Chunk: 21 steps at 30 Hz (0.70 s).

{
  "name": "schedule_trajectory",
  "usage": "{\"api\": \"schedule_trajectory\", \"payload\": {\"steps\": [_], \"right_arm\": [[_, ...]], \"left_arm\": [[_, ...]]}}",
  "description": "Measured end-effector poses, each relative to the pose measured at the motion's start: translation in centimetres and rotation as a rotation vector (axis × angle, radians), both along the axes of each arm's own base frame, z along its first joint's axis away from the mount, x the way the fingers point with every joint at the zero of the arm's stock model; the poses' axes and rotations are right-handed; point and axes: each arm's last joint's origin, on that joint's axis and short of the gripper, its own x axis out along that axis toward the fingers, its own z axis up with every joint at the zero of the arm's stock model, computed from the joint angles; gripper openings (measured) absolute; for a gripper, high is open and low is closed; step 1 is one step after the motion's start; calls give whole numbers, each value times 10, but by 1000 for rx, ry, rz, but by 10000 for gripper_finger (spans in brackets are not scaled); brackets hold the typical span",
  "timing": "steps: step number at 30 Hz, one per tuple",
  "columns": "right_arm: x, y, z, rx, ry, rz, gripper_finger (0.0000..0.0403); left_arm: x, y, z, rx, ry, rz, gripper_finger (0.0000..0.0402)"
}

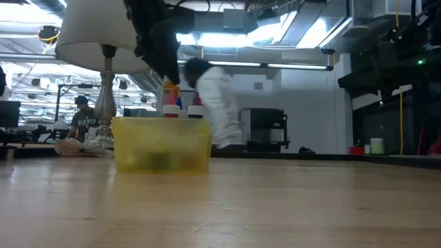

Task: Pick & Place food coloring
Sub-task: Put the large yellow bottle into the yellow bin

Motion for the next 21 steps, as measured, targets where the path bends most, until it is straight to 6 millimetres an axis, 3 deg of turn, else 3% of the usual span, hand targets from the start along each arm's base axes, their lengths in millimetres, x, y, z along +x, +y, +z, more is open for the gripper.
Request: {"api": "schedule_trajectory", "payload": {"steps": [21], "right_arm": [[0, 0, 0, 0, 0, 0, 106]], "left_arm": [[-10, 2, -65, -48, -6, -12, 124]]}}
